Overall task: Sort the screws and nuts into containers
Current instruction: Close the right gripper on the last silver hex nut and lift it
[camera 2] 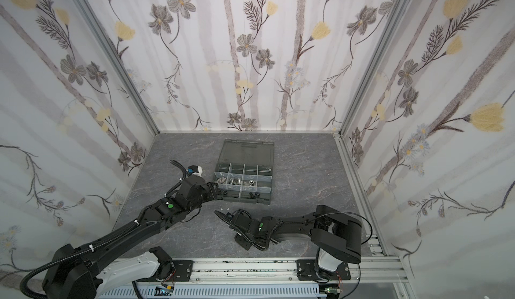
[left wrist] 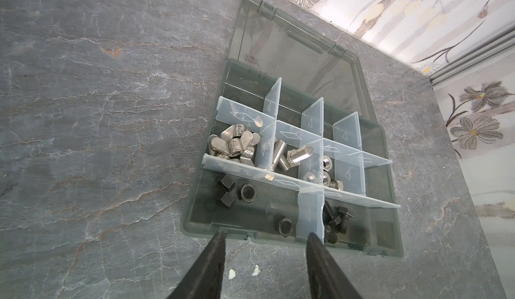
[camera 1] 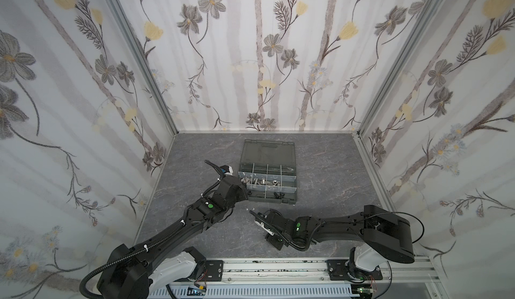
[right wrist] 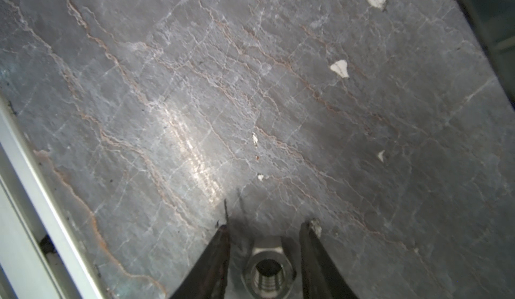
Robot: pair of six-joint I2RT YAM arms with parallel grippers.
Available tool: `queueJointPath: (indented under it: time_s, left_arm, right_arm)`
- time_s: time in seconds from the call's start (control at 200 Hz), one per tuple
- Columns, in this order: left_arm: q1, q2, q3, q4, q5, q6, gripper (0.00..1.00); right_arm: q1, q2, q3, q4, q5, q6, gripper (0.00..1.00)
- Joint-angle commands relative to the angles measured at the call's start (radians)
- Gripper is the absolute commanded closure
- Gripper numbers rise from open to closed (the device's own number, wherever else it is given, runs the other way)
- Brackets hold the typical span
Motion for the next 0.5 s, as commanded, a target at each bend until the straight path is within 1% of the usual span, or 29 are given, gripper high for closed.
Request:
queueJointPath:
  time_s: [0.0, 0.175, 0.325, 0.495]
  left_arm:
    - [0.002, 0.001, -0.002, 0.013, -0.003, -0.009, 0.51]
    - [0.001, -0.004, -0.007, 0.015, -0.007, -0.011, 0.51]
    - [0.001, -0.001, -0.012, 0.016, -0.007, -0.012, 0.51]
    - [0.002, 0.001, -0.011, 0.018, -0.003, -0.004, 0.51]
  right_arm:
    - [0.002, 0.018, 0.023, -0.040, 0.035, 0.044, 0.60]
    - [0.007, 0.019, 0.033, -0.071, 0.068, 0.125, 0.60]
    - [0.017, 0.025, 0.031, -0.077, 0.062, 0.206, 0.61]
    - [0.039, 0.037, 0.039, -0.086, 0.056, 0.253, 0.63]
